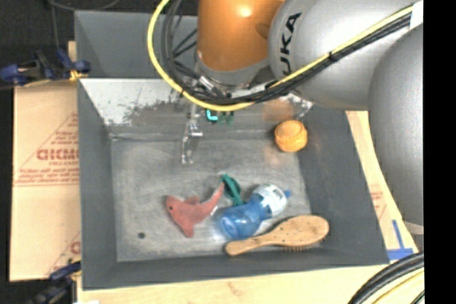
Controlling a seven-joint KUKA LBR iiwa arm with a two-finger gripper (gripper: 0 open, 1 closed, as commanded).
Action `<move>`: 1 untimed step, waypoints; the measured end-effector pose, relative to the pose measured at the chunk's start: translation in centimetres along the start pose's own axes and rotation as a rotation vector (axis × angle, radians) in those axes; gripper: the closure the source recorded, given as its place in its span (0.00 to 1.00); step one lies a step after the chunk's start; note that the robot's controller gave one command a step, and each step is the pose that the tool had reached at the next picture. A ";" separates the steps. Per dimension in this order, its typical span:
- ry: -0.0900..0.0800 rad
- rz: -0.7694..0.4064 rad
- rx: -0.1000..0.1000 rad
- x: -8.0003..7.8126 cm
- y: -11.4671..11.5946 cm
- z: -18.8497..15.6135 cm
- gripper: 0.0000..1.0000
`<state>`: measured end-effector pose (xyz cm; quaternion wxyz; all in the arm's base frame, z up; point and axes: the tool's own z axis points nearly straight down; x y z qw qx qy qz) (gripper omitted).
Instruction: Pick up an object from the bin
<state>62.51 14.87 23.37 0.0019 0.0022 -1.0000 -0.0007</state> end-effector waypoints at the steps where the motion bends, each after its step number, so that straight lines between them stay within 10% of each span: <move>1: -0.006 0.002 -0.001 -0.1 -0.1 -0.4 0.00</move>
Offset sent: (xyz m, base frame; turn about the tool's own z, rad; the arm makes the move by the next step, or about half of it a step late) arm -0.0556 -0.0253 -0.1010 -0.3909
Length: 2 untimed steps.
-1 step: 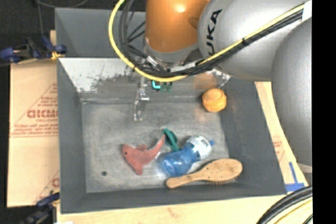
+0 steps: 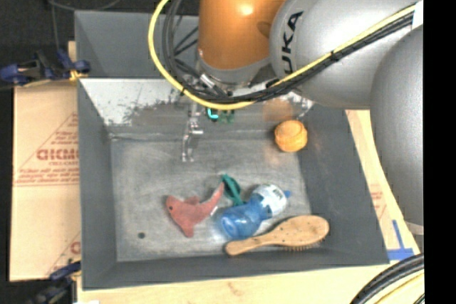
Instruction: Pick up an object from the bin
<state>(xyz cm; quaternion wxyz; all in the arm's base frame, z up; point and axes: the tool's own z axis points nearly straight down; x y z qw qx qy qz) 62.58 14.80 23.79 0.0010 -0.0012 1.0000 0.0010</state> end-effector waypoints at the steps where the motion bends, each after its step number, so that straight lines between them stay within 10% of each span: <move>1: -0.006 -0.039 0.001 0.4 -0.2 0.8 0.00; 2: -0.004 -0.180 0.001 1.9 -3.8 5.2 0.00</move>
Offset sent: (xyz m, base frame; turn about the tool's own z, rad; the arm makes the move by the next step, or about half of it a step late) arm -0.0256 -0.0580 -0.0709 -0.2040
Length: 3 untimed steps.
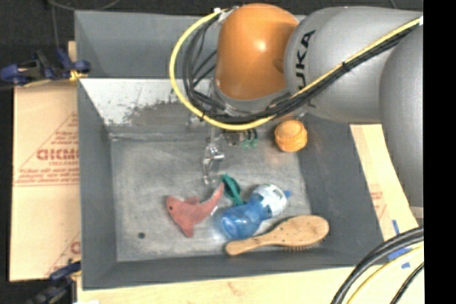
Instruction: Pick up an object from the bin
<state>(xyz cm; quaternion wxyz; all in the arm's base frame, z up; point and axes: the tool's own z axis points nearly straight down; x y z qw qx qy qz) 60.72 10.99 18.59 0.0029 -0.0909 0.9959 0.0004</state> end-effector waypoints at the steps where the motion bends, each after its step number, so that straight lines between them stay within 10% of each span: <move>1: 0.002 0.097 0.000 2.4 -1.8 3.1 0.00; 3: 0.004 0.130 0.002 2.3 -1.7 5.3 0.00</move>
Offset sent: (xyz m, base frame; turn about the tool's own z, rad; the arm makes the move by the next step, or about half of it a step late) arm -0.0538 -0.0232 -0.0890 -0.1417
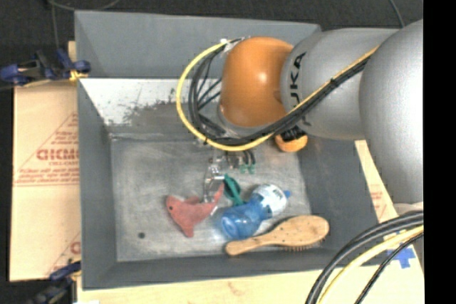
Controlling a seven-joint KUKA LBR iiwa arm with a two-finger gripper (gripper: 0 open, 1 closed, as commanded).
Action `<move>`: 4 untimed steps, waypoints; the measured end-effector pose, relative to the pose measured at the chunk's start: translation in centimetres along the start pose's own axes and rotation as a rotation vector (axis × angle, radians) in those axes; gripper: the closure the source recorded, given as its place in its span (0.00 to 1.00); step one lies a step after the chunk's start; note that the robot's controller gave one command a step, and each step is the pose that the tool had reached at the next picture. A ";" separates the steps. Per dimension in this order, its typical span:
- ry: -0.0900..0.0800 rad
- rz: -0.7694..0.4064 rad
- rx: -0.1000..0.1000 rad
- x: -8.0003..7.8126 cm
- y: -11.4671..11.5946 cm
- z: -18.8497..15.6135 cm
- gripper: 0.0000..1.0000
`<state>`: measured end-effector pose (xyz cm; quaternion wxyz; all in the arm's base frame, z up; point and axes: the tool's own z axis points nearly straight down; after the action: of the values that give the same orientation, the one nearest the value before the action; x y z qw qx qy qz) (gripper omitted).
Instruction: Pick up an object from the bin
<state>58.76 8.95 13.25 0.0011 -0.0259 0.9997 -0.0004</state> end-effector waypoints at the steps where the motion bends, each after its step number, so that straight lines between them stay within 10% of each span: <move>1: -0.003 -0.102 -0.001 4.1 -1.7 0.3 0.00; 2: -0.009 -0.330 -0.002 8.7 -4.0 5.8 1.00; 4: 0.007 -0.314 -0.002 9.3 -4.2 1.5 1.00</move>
Offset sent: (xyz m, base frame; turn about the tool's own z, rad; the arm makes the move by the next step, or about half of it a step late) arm -0.0877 -0.0448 -0.0610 -0.3326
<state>49.73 4.26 11.76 -0.0026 -0.1821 0.9833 0.0002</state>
